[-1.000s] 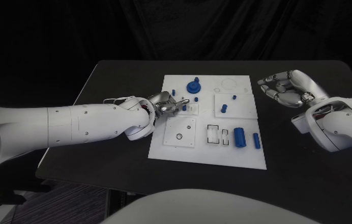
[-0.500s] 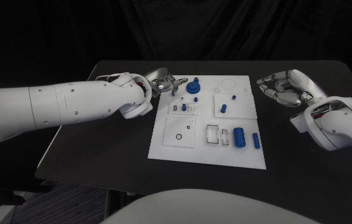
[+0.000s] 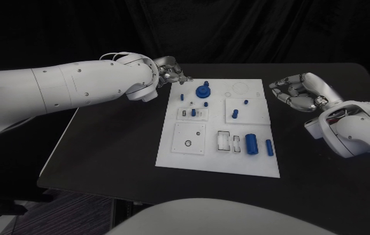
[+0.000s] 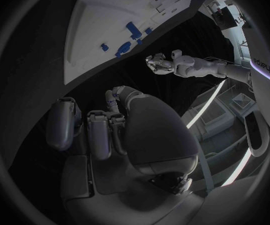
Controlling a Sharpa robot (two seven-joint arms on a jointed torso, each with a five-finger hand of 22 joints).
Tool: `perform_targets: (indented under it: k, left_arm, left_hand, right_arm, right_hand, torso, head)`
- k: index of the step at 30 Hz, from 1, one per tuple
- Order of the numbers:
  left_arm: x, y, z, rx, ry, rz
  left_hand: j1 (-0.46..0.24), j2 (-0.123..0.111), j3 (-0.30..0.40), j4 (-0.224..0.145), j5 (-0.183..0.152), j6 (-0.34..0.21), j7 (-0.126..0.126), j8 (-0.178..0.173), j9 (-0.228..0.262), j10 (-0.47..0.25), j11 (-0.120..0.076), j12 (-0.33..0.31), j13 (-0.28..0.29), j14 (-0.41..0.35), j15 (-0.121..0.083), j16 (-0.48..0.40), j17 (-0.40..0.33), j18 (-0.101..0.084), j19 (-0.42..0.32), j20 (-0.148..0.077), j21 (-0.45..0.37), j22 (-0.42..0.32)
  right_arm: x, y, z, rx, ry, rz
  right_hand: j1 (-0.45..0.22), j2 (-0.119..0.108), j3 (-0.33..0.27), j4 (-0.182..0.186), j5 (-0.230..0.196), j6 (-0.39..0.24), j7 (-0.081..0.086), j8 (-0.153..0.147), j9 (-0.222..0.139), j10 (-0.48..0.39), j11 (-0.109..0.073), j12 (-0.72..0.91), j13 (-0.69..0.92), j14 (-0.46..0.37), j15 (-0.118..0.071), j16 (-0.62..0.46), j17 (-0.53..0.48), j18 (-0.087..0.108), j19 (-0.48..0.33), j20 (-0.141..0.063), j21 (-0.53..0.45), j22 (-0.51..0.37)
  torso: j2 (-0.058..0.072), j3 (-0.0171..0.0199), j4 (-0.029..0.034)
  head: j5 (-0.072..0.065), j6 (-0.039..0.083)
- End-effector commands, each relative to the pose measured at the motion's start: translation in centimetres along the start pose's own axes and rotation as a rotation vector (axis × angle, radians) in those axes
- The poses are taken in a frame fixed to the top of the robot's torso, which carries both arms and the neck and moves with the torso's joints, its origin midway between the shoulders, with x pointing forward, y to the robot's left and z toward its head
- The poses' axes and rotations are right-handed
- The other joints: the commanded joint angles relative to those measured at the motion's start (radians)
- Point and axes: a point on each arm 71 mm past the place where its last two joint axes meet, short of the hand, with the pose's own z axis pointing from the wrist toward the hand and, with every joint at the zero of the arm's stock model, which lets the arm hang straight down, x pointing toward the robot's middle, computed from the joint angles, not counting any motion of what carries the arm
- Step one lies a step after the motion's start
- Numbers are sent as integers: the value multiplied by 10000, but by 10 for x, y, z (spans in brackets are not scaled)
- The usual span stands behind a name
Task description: Assemble the parts on the task board
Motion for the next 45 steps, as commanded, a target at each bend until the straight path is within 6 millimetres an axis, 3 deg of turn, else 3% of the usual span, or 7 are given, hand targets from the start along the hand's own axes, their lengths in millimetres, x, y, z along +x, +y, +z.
perform_targets:
  k: [1,12,18,25,30,38,45]
  left_arm:
    - [3,6,6,-955,1074,806]
    - [4,1,24,-1590,1802,1416]
    - [6,-1,29,-1631,1999,1545]
    - [6,0,31,-1859,2233,1687]
    - [6,1,32,-1941,2266,1714]
    - [5,3,34,-2025,2224,1702]
    - [6,3,35,-2065,2332,1746]
  left_hand:
    - [-8,-1,-11,138,-346,-290,112,-267,13,1075,134,-45,2600,1075,87,27,2634,-45,124,96,-126,1979]
    - [-767,-75,-306,758,-1231,-205,259,-663,0,1075,282,-45,2600,1075,231,27,2634,-12,72,258,-239,1941]
    - [-806,-71,-319,785,-1247,-190,258,-671,2,1075,281,-45,2600,1075,232,27,2634,-11,69,260,-244,1939]
    - [-792,-23,-275,760,-1132,-160,258,-846,-138,1075,283,-45,2600,1075,234,27,2634,14,20,265,-351,1906]
    - [-725,-13,-228,707,-1021,-107,257,-935,-218,1075,284,-45,2600,1075,236,27,2634,17,12,268,-366,1901]
    - [-619,-18,-162,619,-876,2,245,-987,-268,1075,275,-45,2600,1075,233,27,2634,18,12,268,-368,1901]
    - [-475,-13,-62,493,-657,40,235,-1048,-289,1075,265,-45,2600,1075,223,27,2634,31,-13,261,-425,1884]
  right_arm:
    - [1,-1,0,130,61,19]
    - [1,-1,-1,138,82,33]
    - [1,-1,-2,140,84,40]
    - [1,-1,-2,145,96,49]
    - [1,-1,-2,138,111,56]
    - [1,-1,-3,156,109,56]
    - [1,-1,-2,149,140,64]
  right_hand:
    - [-106,32,30,4,69,16,1,-5,-9,718,61,-30,2330,779,23,-62,1939,58,-81,12,-49,1152]
    - [-114,39,39,0,71,15,0,-5,-10,714,60,-32,2327,775,22,-72,1929,60,-85,12,-60,1149]
    - [-114,39,39,0,71,15,0,-5,-10,714,60,-32,2327,775,22,-72,1929,60,-85,12,-60,1149]
    - [-114,39,39,0,71,15,0,-5,-10,714,60,-32,2327,775,22,-72,1929,60,-85,12,-60,1149]
    - [-114,39,39,0,71,15,0,-5,-10,714,60,-32,2327,775,22,-72,1929,60,-85,12,-60,1149]
    - [-114,39,39,0,71,15,0,-5,-10,714,60,-32,2327,775,22,-72,1929,60,-85,12,-60,1149]
    - [-114,39,39,0,71,15,0,-5,-10,714,60,-32,2327,775,22,-72,1929,60,-85,12,-60,1149]
  torso:
    - [7,-8,2]
    - [32,-20,-8]
    - [27,-16,10]
    - [54,-35,2]
    - [29,-17,-21]
    - [20,-1,23]
    - [17,-9,2]
  head:
    - [35,-1]
    - [69,-1]
    - [44,-1]
    - [119,-1]
    - [137,-1]
    - [68,-1]
    - [76,-1]
